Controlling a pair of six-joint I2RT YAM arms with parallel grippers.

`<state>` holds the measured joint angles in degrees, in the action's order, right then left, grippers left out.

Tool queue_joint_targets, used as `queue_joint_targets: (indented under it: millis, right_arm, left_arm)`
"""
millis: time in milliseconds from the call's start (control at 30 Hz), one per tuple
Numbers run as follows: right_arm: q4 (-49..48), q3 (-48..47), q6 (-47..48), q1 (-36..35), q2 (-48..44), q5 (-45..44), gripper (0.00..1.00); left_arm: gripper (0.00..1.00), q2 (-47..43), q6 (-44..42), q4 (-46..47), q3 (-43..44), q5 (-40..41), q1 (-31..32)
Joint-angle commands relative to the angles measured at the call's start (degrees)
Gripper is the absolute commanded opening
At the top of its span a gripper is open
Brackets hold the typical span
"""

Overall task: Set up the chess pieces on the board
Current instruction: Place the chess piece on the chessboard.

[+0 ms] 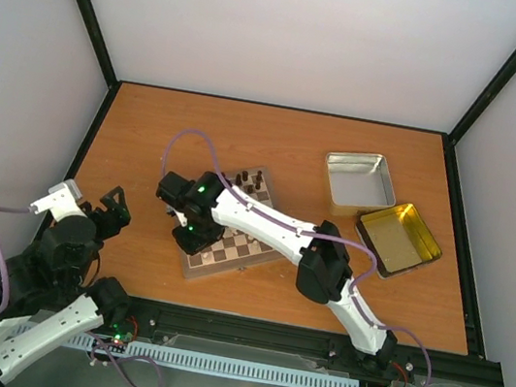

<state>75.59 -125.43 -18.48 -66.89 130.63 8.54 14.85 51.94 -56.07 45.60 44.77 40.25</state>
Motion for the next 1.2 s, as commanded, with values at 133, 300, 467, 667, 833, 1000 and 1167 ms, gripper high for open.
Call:
queue_joint_targets:
  millis: [133, 300, 467, 667, 833, 1000, 1167]
  right_arm:
    - [2.96, -4.2, -0.93, -1.98, 3.52, -2.15, 0.08]
    - [2.98, -4.26, -0.77, -2.81, 4.7, -2.53, 0.08]
    - [2.3, -3.92, -1.47, -3.59, 5.4, -5.14, 0.08]
    - [1.79, -3.37, -1.56, -3.58, 6.33, -6.19, 0.08]
    - [1.71, -3.31, -1.5, -3.57, 6.87, -7.21, 0.11]
    - [1.49, -3.28, -1.28, -3.6, 7.68, -7.33, 0.12]
    - [1.44, -3.25, -1.53, -3.59, 7.9, -7.98, 0.16]
  left_arm:
    - [0.9, -2.08, 2.62, -2.28, 1.68, 2.5, -0.02]
    - [0.9, -2.44, 2.49, -2.07, 1.53, 2.33, 0.0]
    - [0.93, -2.99, 2.37, -1.9, 1.42, 2.16, 0.0]
    - [0.93, -4.02, 1.76, -1.14, 1.0, 2.0, 0.0]
    - [0.93, -4.04, 1.64, -1.04, 0.99, 1.97, -0.07]
    - [0.93, -4.13, 1.54, -0.96, 0.91, 1.94, 0.0]
    - [0.93, -4.1, 1.34, -0.73, 0.9, 1.87, -0.04]
